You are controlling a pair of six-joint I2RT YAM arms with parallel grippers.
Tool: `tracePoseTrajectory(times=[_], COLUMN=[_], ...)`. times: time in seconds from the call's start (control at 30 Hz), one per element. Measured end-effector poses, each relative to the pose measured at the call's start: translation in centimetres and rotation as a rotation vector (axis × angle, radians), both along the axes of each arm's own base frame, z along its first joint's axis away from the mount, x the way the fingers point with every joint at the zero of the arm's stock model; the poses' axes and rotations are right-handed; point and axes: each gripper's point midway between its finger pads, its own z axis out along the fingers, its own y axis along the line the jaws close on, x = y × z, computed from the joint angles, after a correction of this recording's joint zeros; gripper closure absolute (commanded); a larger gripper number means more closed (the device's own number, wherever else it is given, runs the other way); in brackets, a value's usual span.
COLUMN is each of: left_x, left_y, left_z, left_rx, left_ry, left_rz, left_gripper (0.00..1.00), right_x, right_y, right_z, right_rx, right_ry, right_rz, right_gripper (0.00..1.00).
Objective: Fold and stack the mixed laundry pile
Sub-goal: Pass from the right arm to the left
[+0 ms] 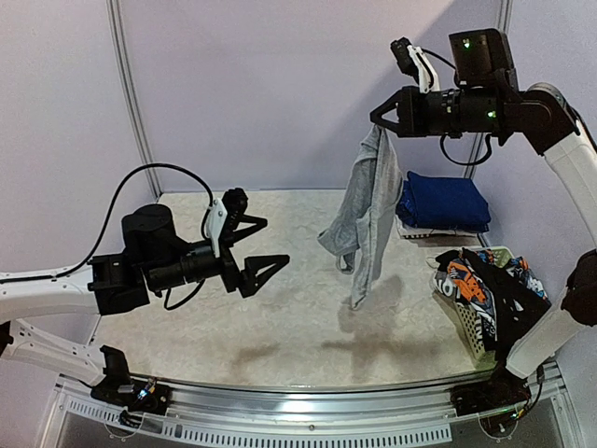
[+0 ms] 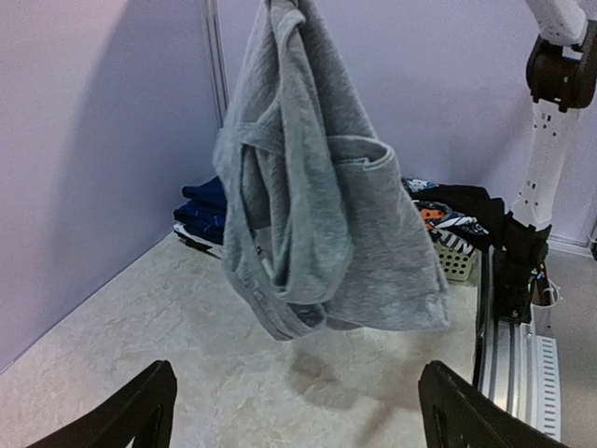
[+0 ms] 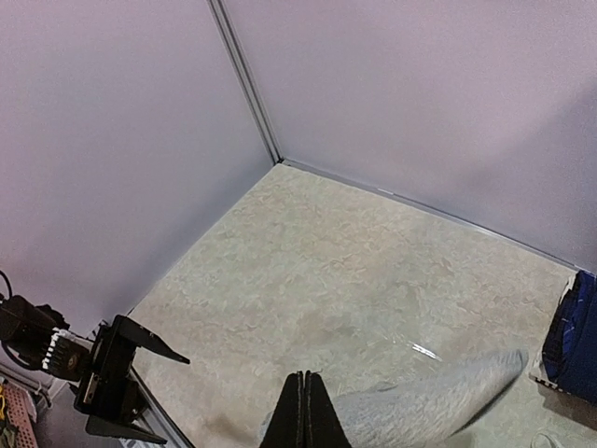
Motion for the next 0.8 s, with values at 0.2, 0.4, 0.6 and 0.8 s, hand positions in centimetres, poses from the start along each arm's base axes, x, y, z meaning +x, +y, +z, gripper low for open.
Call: tracePoseTrajectory(times=[0.2, 0.4, 0.6, 0.8], left_x=[0.0, 3.2, 7.0, 6.5], left_y=[-2.3, -6.6, -9.8, -8.2], left_z=[-0.6, -2.3, -3.1, -1.8], left_rx=[0.018, 0.04, -0.016, -0.056], left_ry=[-0.006, 0.013, 0.055, 0.058], left_rz=[-0.081, -0.081, -0.082, -0.056], left_gripper=[0.03, 0.23, 1.0, 1.0], right_x=[-0.9, -0.9, -1.1, -0.6], right_y=[0.8, 1.3, 1.8, 1.6], right_z=[-0.1, -0.2, -0.6, -1.9], right_rx=[-0.025, -0.032, -0.043, -0.066], right_ry=[-0.011, -0.017, -0.014, -0.01], right_rz=[0.038, 0.05, 0.062, 0.033], right_gripper=[1.0, 1.0, 1.0, 1.0])
